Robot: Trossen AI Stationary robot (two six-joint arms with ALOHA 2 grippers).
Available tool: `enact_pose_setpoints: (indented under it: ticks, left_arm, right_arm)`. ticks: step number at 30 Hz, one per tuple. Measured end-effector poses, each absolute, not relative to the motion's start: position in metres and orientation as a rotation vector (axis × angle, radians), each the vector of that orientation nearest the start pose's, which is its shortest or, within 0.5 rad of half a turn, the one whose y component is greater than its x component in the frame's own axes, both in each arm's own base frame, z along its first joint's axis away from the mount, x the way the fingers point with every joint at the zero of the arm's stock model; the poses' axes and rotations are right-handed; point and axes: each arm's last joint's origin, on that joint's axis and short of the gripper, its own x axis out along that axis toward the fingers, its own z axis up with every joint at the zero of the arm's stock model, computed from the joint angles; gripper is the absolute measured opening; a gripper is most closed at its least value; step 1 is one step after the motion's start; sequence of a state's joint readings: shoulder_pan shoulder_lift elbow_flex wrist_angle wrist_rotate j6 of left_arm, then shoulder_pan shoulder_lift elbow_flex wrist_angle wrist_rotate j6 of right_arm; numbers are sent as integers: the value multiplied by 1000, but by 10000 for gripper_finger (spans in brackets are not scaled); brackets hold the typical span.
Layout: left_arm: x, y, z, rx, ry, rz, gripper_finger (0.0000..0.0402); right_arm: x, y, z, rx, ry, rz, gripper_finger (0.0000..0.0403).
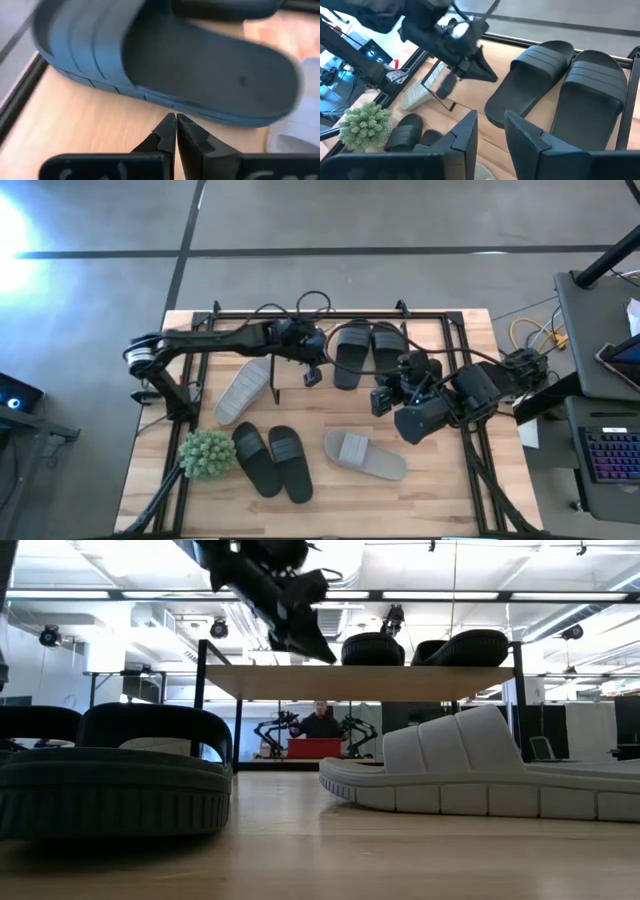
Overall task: Pick and place slides into the shelf
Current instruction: Put the right black slipper on the shelf
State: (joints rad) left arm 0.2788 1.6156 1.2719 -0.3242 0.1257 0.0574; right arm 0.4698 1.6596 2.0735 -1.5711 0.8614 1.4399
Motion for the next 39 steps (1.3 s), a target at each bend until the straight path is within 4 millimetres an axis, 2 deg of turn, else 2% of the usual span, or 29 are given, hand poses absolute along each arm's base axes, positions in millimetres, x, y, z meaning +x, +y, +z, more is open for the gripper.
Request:
enact_pose_setpoints:
  ticks: [6, 14, 22, 25, 28, 33, 39]
  left_arm:
    - [356, 95, 275, -93, 668, 81, 0]
    - [367, 92, 277, -98, 654, 36, 0]
    - [369, 82, 282, -93, 631, -14, 0]
    - [363, 83, 281, -87, 673, -8, 0]
    - [353, 89, 282, -43, 727, 56, 0]
    - [351, 106, 294, 51, 638, 130, 0]
    - [349, 131, 285, 47, 666, 225, 0]
  right_arm:
    - [258, 106, 440, 595, 458, -858, 89]
    - [258, 106, 440, 571, 465, -854, 86]
    - [258, 105, 441, 551, 450, -860, 86]
    - [258, 105, 441, 552, 449, -859, 86]
    - [256, 105, 443, 557, 447, -857, 86]
    - [254, 104, 444, 569, 444, -854, 86]
    - [254, 104, 444, 583, 441, -856, 86]
